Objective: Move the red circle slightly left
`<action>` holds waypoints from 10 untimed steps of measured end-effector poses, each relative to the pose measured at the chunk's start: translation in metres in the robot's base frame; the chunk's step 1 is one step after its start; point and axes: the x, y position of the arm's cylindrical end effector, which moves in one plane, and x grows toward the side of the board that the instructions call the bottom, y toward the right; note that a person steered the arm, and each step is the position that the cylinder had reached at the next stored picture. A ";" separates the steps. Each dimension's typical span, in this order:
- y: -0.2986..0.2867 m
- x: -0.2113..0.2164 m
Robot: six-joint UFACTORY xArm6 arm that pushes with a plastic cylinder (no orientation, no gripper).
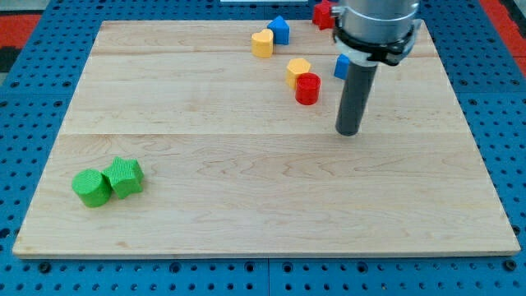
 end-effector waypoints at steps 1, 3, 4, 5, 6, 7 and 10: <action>0.025 -0.018; -0.022 -0.068; -0.031 -0.086; -0.052 -0.089; -0.071 -0.089; -0.094 -0.086; -0.197 -0.063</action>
